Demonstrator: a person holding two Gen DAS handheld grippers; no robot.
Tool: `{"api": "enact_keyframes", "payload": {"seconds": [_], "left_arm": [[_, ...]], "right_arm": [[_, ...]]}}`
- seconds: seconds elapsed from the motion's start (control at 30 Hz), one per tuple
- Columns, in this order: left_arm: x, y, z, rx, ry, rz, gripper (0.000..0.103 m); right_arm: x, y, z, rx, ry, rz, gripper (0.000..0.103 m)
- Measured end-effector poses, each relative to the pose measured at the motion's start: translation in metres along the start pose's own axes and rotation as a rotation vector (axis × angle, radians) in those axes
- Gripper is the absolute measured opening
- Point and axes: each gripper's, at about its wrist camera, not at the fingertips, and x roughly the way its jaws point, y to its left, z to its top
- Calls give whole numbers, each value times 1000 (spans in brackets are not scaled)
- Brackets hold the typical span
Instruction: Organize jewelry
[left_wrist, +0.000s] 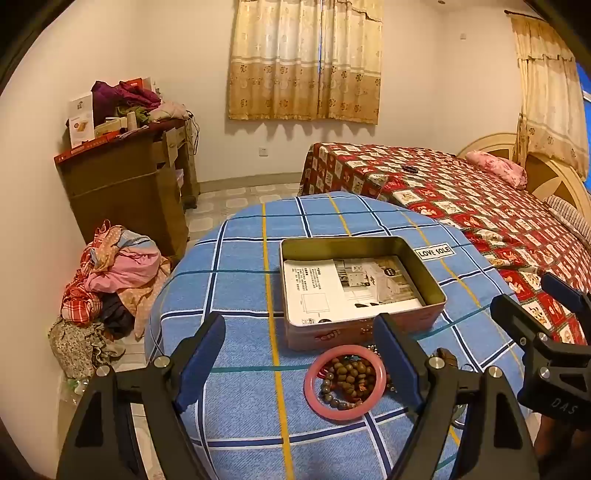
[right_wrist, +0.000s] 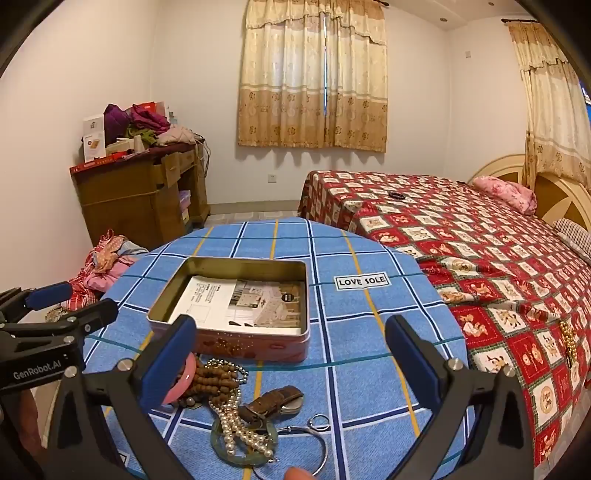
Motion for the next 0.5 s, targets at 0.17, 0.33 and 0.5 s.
{"api": "enact_keyframes", "payload": {"seconds": [0.17,0.33,0.5], "left_arm": [[0,-1,0,-7,-3,0,82],[1,-4,0,-5,-4,-2,82],[3,1,1,-6,2,3,82]], "right_arm": [[0,1,-1,2,-2,-3,103],[0,0,-1,0,-1,-1,103],[0,0,0,3,-1,-4,103]]}}
